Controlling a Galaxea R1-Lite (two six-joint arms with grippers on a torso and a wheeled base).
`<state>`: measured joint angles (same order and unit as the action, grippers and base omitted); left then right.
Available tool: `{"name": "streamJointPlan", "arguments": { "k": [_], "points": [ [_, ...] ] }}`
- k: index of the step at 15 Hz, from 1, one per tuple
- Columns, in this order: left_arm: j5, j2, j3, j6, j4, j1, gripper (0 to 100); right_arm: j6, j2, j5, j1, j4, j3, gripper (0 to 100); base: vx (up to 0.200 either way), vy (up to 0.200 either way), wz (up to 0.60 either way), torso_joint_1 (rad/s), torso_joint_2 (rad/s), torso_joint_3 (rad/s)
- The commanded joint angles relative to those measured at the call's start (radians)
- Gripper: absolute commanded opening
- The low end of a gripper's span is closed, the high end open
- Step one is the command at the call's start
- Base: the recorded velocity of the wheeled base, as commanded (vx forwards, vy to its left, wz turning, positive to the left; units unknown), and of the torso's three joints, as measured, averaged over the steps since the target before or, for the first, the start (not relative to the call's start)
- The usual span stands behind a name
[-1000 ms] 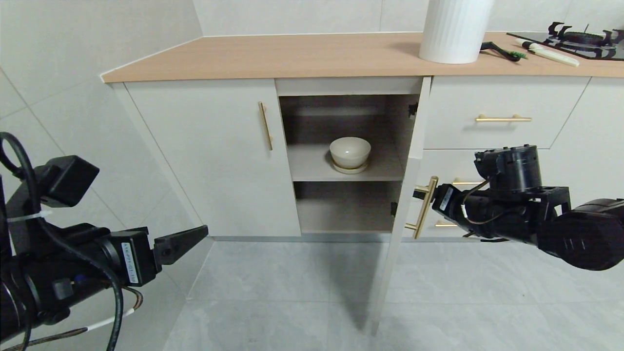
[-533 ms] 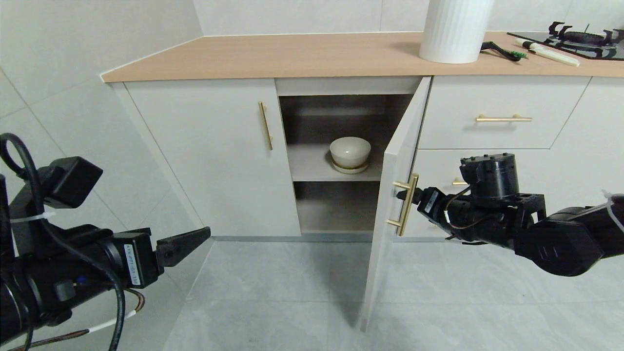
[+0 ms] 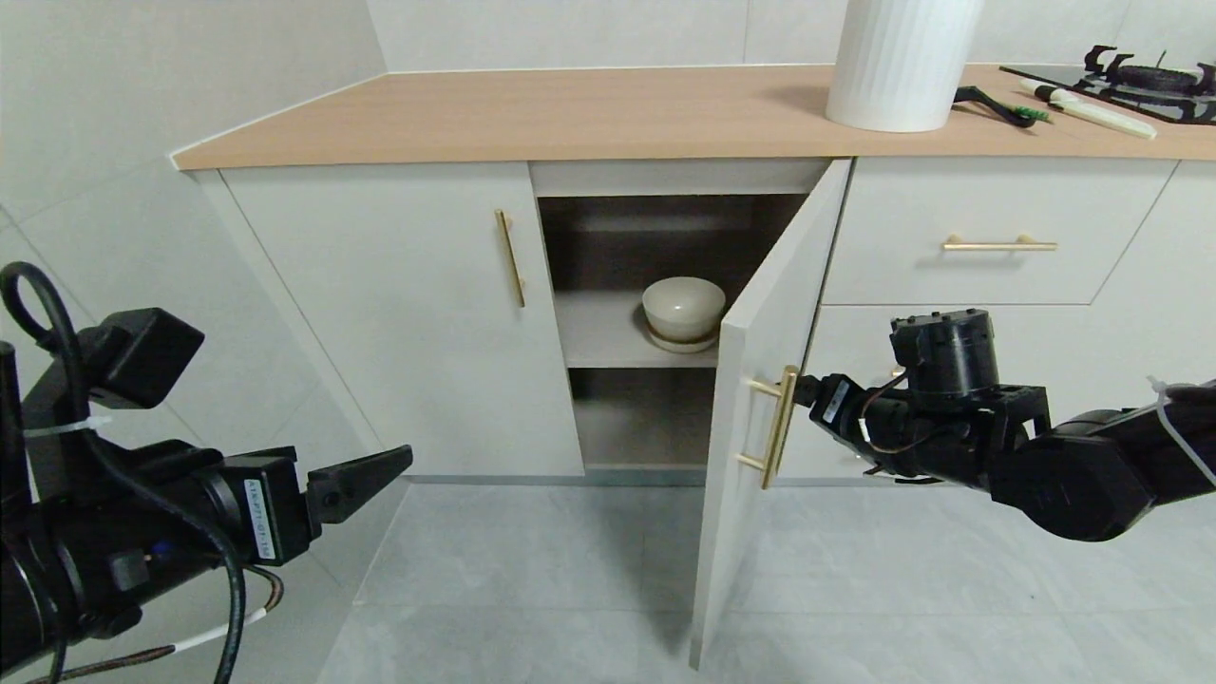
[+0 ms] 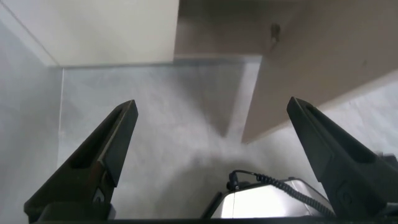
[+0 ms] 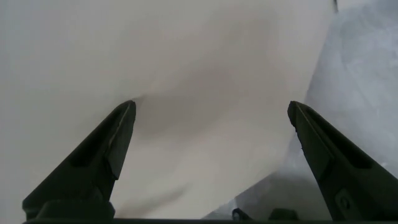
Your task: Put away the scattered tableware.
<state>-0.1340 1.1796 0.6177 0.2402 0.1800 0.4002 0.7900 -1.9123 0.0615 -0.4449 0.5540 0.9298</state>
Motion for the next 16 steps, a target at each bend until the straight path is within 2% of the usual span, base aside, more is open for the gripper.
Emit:
{"name": "streamJointPlan", "arguments": {
  "k": [1, 10, 16],
  "points": [
    [-0.001, 0.002, 0.001, 0.001, 0.001, 0.000, 100, 0.000, 0.001, -0.002, -0.009, 0.001, -0.002, 100, 0.200, 0.000, 0.00, 0.007, 0.00, -0.002],
    [-0.002, 0.002, 0.001, 0.001, 0.001, 0.000, 100, 0.035, 0.001, -0.003, -0.023, 0.001, 0.004, 100, 0.200, 0.000, 0.00, 0.001, 0.00, 0.000],
    [-0.006, 0.000, -0.006, 0.001, 0.004, 0.000, 100, 0.063, -0.014, 0.011, -0.021, 0.073, 0.007, 100, 0.000, 0.000, 0.00, 0.000, 0.00, 0.000]
  ]
}}
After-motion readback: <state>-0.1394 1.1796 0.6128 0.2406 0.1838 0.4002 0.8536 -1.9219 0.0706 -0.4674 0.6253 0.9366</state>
